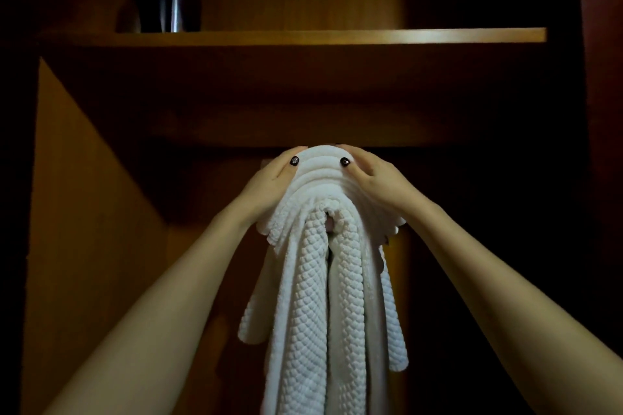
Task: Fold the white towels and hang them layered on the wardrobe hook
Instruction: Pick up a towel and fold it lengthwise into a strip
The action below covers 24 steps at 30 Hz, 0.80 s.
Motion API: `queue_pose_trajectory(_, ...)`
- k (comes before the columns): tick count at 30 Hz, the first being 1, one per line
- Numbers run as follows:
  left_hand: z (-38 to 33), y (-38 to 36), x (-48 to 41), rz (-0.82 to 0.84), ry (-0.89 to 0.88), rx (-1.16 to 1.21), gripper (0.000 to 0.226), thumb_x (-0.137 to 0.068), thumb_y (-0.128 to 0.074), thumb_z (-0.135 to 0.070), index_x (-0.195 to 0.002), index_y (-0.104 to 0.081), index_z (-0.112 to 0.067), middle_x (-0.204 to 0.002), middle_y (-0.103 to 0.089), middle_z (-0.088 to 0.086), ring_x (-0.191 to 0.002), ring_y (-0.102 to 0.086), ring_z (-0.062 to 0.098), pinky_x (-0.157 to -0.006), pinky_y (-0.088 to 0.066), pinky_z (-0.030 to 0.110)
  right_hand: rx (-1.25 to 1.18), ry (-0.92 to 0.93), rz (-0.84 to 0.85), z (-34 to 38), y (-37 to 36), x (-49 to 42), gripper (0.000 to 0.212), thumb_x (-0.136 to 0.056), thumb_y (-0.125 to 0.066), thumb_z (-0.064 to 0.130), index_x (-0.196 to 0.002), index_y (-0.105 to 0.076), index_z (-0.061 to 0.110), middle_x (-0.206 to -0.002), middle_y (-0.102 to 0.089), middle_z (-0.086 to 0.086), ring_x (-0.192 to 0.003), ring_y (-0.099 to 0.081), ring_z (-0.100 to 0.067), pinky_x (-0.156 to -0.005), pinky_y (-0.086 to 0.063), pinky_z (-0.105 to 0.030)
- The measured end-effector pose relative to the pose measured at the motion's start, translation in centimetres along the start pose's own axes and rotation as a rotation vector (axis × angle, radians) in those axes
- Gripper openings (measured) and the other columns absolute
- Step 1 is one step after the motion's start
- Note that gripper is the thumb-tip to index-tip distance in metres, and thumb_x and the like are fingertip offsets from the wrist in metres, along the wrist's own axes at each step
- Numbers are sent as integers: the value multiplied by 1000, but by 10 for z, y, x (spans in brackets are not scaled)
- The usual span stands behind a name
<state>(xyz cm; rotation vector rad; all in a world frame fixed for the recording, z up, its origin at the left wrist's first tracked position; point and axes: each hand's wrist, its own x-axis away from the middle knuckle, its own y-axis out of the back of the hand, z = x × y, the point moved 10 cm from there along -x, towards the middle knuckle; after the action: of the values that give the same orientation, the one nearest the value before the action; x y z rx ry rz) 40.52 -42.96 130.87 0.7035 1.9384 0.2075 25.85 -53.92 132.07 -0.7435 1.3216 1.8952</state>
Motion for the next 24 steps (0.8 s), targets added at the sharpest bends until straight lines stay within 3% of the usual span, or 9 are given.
queue_pose_trajectory(4,-17,12,24,-133,-63,-191,41,-104,-38,-36,-145,-42,-31,-149,-44,-6,-137,-41,17,-111,-35,48,69,-15,67,18,8,10,53,-100,-52,33,-150,-37,21,-152,-42,0,-138,-40,-15,-106,-32,-24)
queue_pose_trajectory(8,-24,19,72,-256,-102,-211,43,-101,-50,-29,-142,-49,-20,-151,-42,2,-140,-37,23,-114,-29,51,290,-16,-30,33,18,41,52,-98,-55,24,-148,-42,16,-156,-36,-9,-144,-30,-27,-117,-25,-45)
queue_pose_trajectory(13,-33,16,141,-270,-170,-350,50,-93,-49,-40,-136,-55,-17,-144,-51,3,-136,-42,22,-111,-32,47,90,88,-123,72,-10,126,40,-99,-54,20,-139,-53,17,-148,-45,-5,-140,-36,-17,-112,-26,-25)
queue_pose_trajectory(16,-12,0,201,-274,-143,-380,50,-93,-44,-44,-133,-58,-18,-138,-56,1,-130,-48,21,-107,-35,40,14,97,-37,79,-64,182,38,-99,-54,21,-137,-54,18,-143,-48,-3,-135,-41,-14,-110,-31,-24)
queue_pose_trajectory(19,42,-27,283,-231,3,-385,44,-93,-47,-37,-132,-57,-19,-136,-56,0,-128,-47,18,-103,-33,35,-64,2,86,57,-134,249,37,-99,-55,17,-136,-56,16,-139,-51,-5,-131,-45,-15,-106,-32,-21)
queue_pose_trajectory(24,153,-94,451,61,353,-427,42,-98,-52,-28,-140,-49,-24,-143,-49,-3,-133,-40,15,-107,-27,32,-111,-293,470,-15,-272,391,39,-100,-53,19,-139,-52,14,-139,-49,-5,-132,-44,-19,-111,-34,-30)
